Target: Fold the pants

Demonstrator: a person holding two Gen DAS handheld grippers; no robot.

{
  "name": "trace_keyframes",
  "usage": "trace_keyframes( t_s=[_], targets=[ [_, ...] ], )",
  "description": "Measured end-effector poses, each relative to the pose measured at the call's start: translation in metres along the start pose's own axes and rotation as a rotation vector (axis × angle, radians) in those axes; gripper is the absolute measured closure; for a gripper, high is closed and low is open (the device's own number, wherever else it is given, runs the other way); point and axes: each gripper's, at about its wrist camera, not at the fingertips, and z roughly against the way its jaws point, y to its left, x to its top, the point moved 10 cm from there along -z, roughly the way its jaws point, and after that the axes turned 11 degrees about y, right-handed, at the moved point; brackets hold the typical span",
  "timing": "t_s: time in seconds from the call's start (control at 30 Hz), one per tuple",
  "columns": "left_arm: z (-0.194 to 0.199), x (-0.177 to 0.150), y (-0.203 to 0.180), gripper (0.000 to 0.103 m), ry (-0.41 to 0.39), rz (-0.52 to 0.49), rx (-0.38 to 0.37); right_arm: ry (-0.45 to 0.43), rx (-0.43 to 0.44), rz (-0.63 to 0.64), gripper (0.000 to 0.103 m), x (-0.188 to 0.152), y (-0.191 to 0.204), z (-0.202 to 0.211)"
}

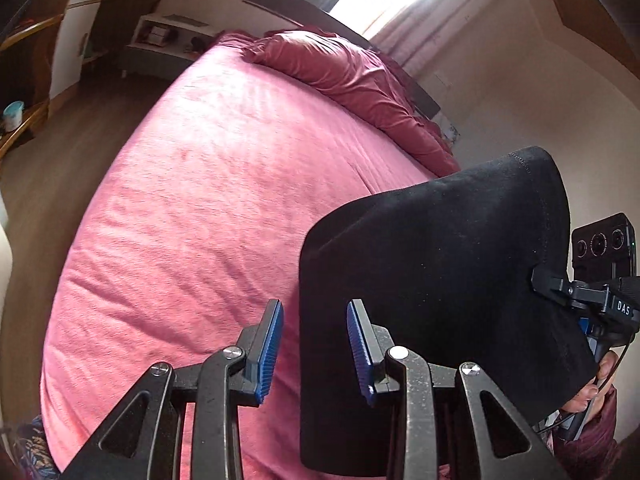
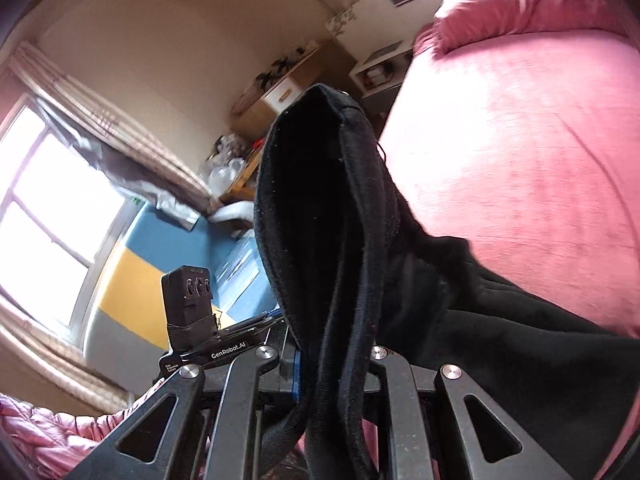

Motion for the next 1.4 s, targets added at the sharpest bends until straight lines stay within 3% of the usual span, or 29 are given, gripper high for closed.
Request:
trace_keyframes(
  t_s=[0.27,0.43,0.63,0.73,0.9,1.0,1.1,1.33,1.37,1.4],
  targets=[
    [-0.068,-0.022,-0.055,0.070,0.160,-0.149,0.007,-0.021,-0.096,-0.192,0.089,-0.043,-0.107,0.047],
    [-0.100,-0.051,-0.077,0.070,0.259,-0.257,0.059,-0.014,-0.121,-0.341,0.089,-0.080,-0.178,0.047],
    [-0.123,-0.071,-0.096,0.070,0.308,-0.347,0.103,-0.025,-0.105,-0.452,0.087,-0.109,-0.231,0.041],
    [-0.131,-0.075,-0.098,0.070,0.319,-0.366,0.137,-0.070,-0.069,-0.487,0.082,-0.113,-0.232,0.044],
    [-0.133,-0.076,-0.099,0.069,0.316,-0.357,0.131,-0.131,-0.167,-0.467,0.069,-0.126,-0.220,0.088],
    [-0.131,-0.078,-0.100,0.069,0.312,-0.339,0.113,-0.136,-0.183,-0.427,0.069,-0.135,-0.201,0.108],
    [-0.127,-0.075,-0.095,0.069,0.305,-0.330,0.107,-0.100,-0.225,-0.357,0.069,-0.138,-0.176,0.104],
    [-0.111,-0.067,-0.096,0.069,0.290,-0.311,0.084,0.035,-0.321,-0.277,0.064,-0.157,-0.171,0.073],
    [-0.109,-0.066,-0.096,0.069,0.287,-0.313,0.083,0.060,-0.344,-0.261,0.067,-0.158,-0.171,0.068],
    [-0.106,-0.067,-0.095,0.069,0.283,-0.317,0.088,0.082,-0.369,-0.238,0.080,-0.160,-0.170,0.062]
  ],
)
